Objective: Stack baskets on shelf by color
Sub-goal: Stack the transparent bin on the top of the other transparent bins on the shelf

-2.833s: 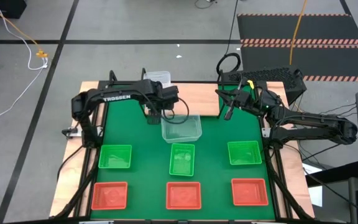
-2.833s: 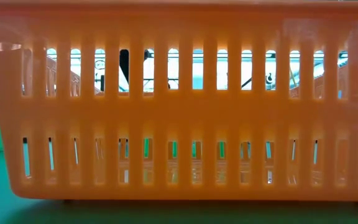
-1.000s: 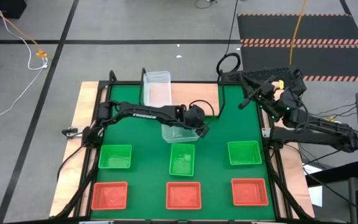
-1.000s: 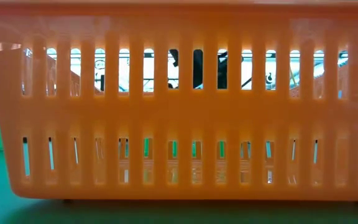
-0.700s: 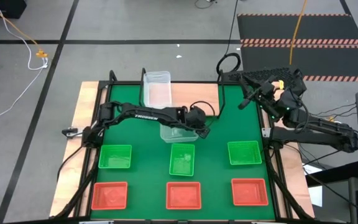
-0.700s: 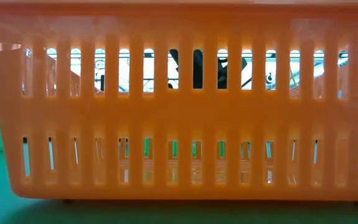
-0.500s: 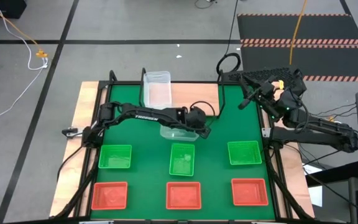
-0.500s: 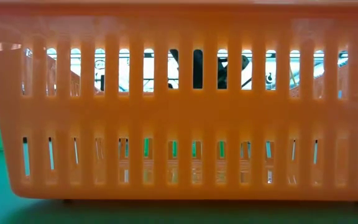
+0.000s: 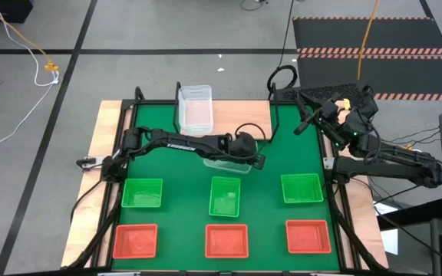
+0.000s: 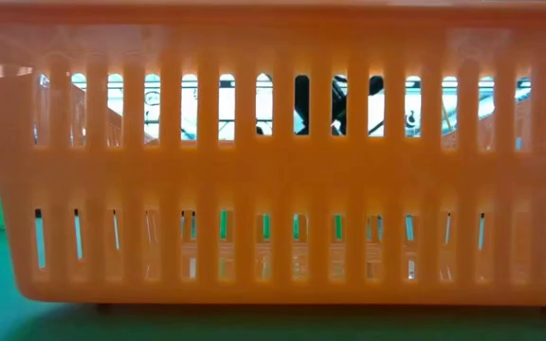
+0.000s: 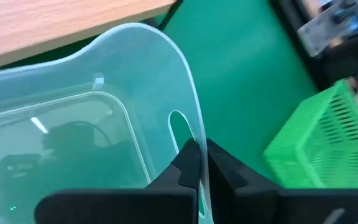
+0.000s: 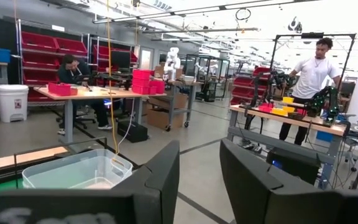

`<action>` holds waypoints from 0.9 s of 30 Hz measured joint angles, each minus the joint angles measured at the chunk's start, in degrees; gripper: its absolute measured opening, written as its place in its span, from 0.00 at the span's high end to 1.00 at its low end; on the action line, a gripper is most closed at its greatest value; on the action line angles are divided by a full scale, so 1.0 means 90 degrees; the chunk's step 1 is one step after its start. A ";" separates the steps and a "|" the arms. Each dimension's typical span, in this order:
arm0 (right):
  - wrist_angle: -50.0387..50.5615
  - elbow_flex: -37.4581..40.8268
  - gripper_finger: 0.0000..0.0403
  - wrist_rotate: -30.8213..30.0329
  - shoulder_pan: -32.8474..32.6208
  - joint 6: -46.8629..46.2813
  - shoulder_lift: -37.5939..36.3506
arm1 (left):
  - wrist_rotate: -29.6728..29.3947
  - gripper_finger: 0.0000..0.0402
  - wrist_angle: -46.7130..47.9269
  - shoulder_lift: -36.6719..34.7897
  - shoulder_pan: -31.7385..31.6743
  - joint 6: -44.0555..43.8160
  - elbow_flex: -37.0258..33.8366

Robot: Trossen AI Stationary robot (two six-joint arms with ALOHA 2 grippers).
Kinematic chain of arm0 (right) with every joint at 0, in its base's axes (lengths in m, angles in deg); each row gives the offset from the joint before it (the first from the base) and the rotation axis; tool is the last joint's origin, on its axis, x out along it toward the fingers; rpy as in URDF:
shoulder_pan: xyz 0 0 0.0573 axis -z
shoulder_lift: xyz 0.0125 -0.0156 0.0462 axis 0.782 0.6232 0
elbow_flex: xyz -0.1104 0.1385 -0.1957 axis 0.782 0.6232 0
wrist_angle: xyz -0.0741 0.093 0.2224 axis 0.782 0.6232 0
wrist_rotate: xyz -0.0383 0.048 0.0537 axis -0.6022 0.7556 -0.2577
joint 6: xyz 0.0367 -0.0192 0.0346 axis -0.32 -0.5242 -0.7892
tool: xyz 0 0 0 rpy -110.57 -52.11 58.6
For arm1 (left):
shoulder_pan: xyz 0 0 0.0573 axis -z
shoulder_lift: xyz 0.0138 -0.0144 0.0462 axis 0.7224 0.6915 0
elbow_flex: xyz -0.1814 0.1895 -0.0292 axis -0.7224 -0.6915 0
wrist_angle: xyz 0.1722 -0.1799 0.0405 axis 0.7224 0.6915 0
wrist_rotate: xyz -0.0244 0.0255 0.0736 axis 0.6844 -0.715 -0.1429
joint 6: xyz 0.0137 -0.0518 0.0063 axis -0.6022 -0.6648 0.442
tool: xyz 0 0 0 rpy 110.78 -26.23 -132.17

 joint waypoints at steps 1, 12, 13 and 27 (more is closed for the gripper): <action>0.0010 0.0000 0.72 0.0001 0.0000 0.0010 0.0000 | 0.0013 0.98 -0.0116 -0.0014 -0.0001 -0.0035 0.0000; 0.0023 0.0000 0.72 0.0001 0.0000 0.0177 0.0037 | 0.0721 0.99 -0.0341 -0.0490 0.0143 0.0420 0.0282; 0.0021 0.0000 0.72 -0.0001 0.0000 0.0179 0.0039 | 0.0723 0.99 -0.0393 -0.0584 0.0189 0.0596 0.0308; -0.0038 -0.0001 0.72 -0.0006 0.0005 0.0169 0.0157 | 0.0146 0.97 0.1553 -0.2458 0.0495 0.5100 0.0311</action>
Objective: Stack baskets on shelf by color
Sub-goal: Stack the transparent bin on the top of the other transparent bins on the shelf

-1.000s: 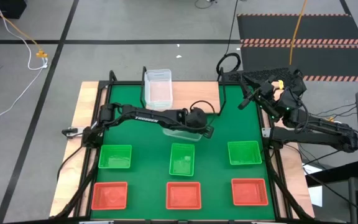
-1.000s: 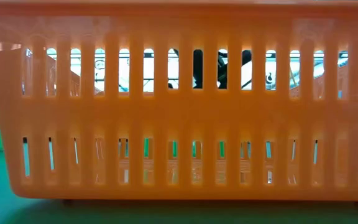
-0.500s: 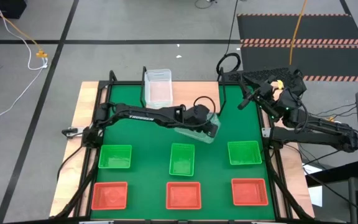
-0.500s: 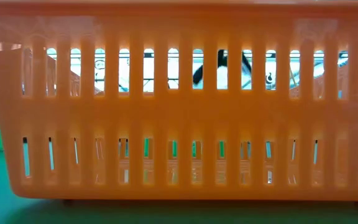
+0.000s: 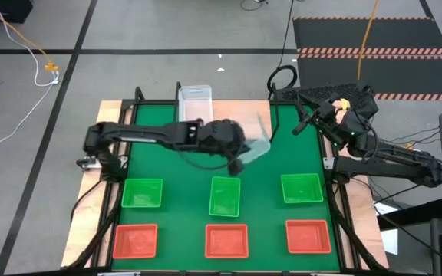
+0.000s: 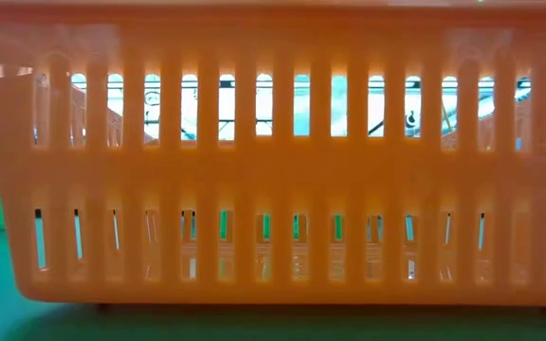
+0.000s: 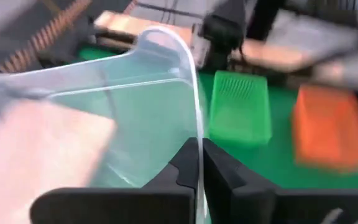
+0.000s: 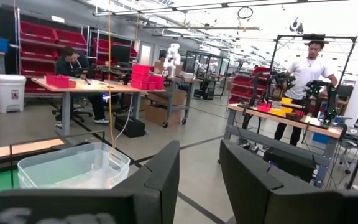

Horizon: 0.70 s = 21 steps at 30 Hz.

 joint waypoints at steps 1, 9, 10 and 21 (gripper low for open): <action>-0.0002 -0.0004 0.72 0.0000 0.0001 -0.0001 0.0004 | -0.0027 0.96 0.0143 -0.0119 0.0004 0.0626 0.0000; -0.0159 -0.0004 0.72 0.0005 0.0007 0.0006 0.0179 | -0.1571 0.96 0.1571 -0.0919 -0.0320 0.3529 0.0005; -0.0202 -0.0004 0.72 0.0005 0.0007 0.0008 0.0234 | -0.1678 0.96 0.1724 -0.0974 -0.0432 0.3621 0.0005; -0.0383 -0.0004 0.72 0.0010 0.0007 0.0193 0.0521 | -0.1665 0.97 0.2793 -0.0889 -0.1893 0.4094 -0.0007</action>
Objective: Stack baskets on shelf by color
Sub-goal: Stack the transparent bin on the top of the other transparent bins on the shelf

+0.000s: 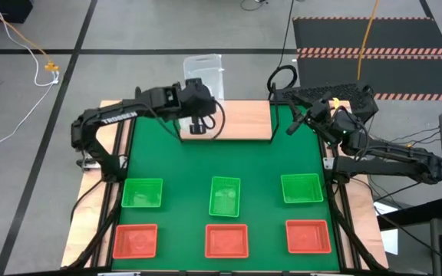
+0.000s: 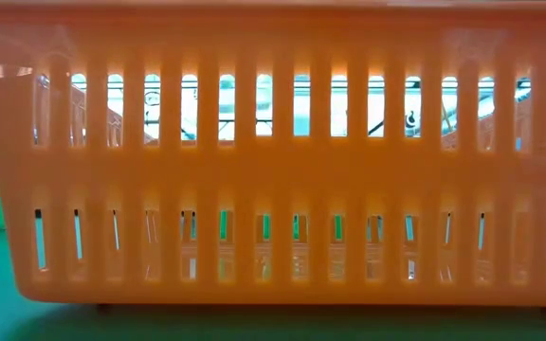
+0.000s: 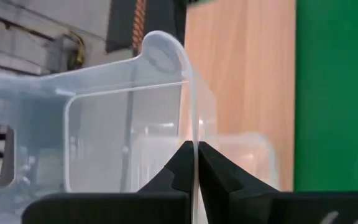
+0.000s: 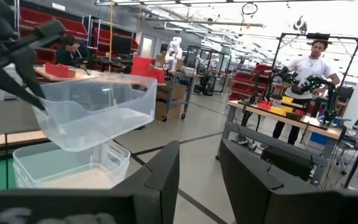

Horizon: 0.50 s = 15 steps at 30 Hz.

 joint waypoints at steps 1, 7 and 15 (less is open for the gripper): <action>-0.0001 0.0000 0.72 0.0000 0.0000 0.0010 0.0004 | 0.0091 0.97 0.0102 -0.0006 -0.0094 0.0058 0.0000; 0.0002 0.0000 0.72 0.0002 0.0000 0.0103 0.0002 | 0.0757 0.98 0.0581 -0.0019 -0.0550 0.0038 0.0000; 0.0030 0.0000 0.72 0.0002 0.0000 0.0126 0.0002 | 0.1115 0.98 0.0632 -0.0013 -0.0627 0.0117 -0.0413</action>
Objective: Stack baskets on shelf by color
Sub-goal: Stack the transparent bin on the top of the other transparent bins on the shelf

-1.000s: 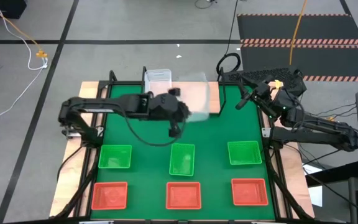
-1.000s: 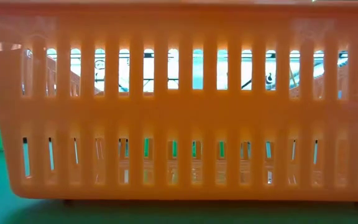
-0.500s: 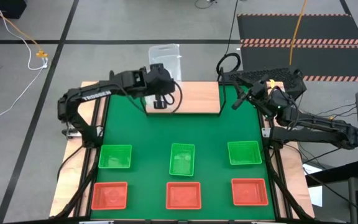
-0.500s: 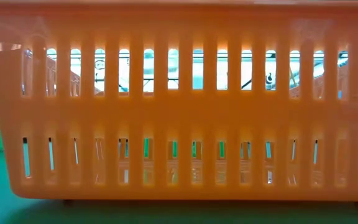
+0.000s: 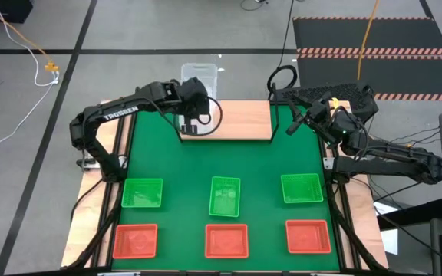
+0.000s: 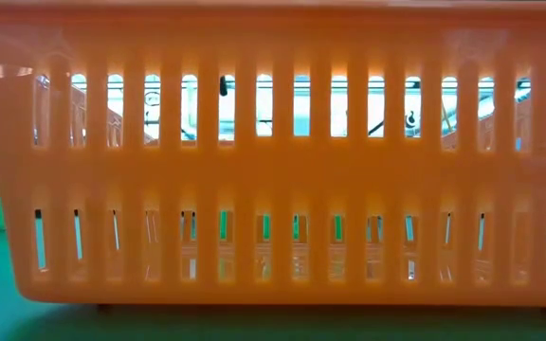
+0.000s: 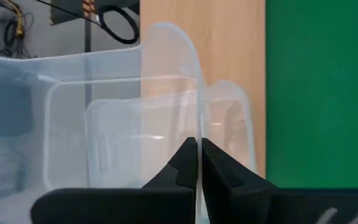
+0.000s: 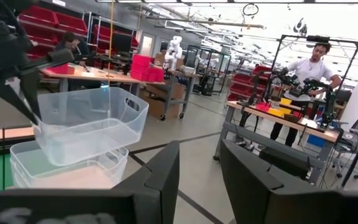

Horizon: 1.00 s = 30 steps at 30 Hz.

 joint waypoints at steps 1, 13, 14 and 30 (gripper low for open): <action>0.0012 0.0000 0.72 0.0000 0.0000 -0.0007 0.0000 | 0.0006 0.97 -0.0010 -0.0007 -0.0001 -0.0031 -0.0052; 0.0028 0.0000 0.72 0.0000 0.0000 -0.0110 0.0000 | -0.0026 0.94 -0.0012 -0.0009 0.0019 -0.0620 -0.0791; 0.0028 0.0000 0.72 0.0000 0.0000 -0.0110 0.0000 | -0.0026 0.93 -0.0012 -0.0009 0.0027 -0.0668 -0.0797; 0.0028 0.0000 0.72 0.0000 0.0000 -0.0110 0.0000 | -0.0028 0.97 0.0111 -0.0017 0.0293 -0.0763 -0.0798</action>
